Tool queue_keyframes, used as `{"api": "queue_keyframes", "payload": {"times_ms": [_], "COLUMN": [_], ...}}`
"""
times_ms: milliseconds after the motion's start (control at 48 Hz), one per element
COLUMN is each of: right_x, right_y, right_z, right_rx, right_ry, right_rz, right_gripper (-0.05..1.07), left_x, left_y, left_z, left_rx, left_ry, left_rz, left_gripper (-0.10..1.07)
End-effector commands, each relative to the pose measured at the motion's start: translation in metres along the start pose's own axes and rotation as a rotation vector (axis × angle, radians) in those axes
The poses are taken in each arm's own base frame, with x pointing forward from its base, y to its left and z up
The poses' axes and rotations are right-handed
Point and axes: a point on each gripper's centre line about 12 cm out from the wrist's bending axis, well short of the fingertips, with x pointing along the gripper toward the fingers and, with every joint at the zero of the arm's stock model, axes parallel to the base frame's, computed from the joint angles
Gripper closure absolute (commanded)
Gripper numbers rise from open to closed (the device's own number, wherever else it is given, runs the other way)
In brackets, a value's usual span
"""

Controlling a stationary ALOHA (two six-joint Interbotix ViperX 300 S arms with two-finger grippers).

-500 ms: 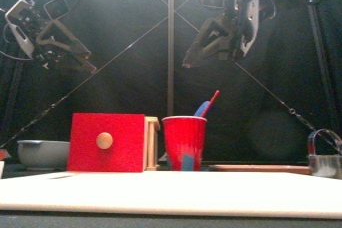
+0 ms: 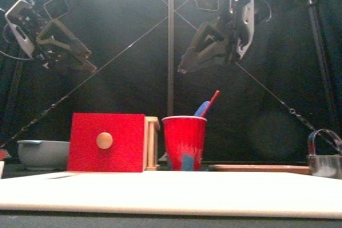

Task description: Close drawer

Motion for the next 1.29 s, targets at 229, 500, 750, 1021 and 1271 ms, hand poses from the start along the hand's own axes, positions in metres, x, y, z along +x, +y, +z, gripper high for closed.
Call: {"api": "queue_keyframes", "payload": {"times_ms": [229, 500, 750, 1021, 1271], "right_x": [0.003, 0.034, 0.060, 0.080, 0.087], "right_y": [0.012, 0.037, 0.058, 0.060, 0.066], "right_z": [0.012, 0.008, -0.001, -0.014, -0.014], "right_rx": [0.005, -0.023, -0.067, -0.071, -0.064], "right_ry": [-0.024, 0.013, 0.041, 0.081, 0.083], "right_rz": [0.028, 0.053, 0.072, 0.062, 0.067], "right_gripper": [0.39, 0.39, 0.40, 0.40, 0.40], "left_x": [0.000, -0.006, 0.017, 0.085, 0.118], "left_y": [0.035, 0.126, 0.201, 0.264, 0.277], "left_z": [0.034, 0.073, 0.087, 0.064, 0.033], "left_rx": [0.031, -0.124, -0.271, -0.201, -0.120], "left_ry": [-0.083, -0.029, 0.180, 0.534, 0.842], "left_rz": [0.145, 0.508, 0.700, 0.738, 0.675], "left_gripper": [0.11, 0.12, 0.12, 0.12, 0.12]}}
